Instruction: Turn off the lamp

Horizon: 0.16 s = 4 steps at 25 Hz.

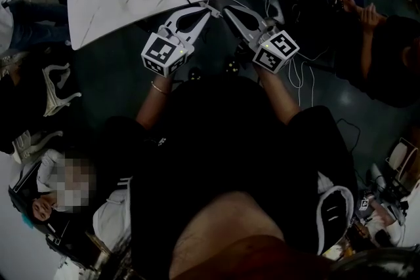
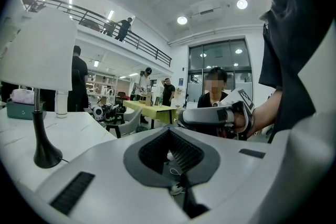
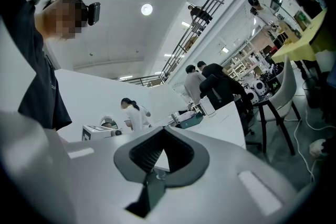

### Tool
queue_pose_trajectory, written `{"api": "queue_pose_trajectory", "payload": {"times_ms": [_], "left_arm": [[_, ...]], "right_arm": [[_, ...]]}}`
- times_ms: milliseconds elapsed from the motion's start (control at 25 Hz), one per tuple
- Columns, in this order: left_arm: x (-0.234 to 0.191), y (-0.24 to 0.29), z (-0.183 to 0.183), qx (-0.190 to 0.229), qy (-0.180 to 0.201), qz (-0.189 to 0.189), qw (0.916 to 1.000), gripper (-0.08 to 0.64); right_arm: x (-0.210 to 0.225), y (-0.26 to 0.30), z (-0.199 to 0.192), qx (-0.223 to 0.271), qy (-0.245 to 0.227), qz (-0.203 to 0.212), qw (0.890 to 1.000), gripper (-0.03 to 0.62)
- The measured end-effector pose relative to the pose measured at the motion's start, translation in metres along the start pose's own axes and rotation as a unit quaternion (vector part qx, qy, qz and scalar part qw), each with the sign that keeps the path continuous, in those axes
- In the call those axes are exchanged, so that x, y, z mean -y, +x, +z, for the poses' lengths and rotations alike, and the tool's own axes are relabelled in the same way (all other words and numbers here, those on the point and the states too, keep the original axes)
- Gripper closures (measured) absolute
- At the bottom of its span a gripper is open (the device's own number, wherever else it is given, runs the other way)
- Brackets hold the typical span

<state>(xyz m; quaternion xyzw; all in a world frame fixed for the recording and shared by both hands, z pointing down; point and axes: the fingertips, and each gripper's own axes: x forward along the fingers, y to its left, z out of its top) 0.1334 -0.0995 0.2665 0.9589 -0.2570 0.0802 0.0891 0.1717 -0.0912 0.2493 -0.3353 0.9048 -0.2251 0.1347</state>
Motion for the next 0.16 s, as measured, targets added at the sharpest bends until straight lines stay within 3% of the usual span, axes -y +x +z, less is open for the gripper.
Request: {"api": "queue_pose_trajectory", "payload": {"times_ms": [160], "left_arm": [[0.0022,0.0074,-0.0008,0.002,-0.003,-0.003,1.0000,0.554]], "right_arm": [[0.0054,-0.0049,0.0021,-0.002,-0.002,-0.001,1.000,0.592]]}}
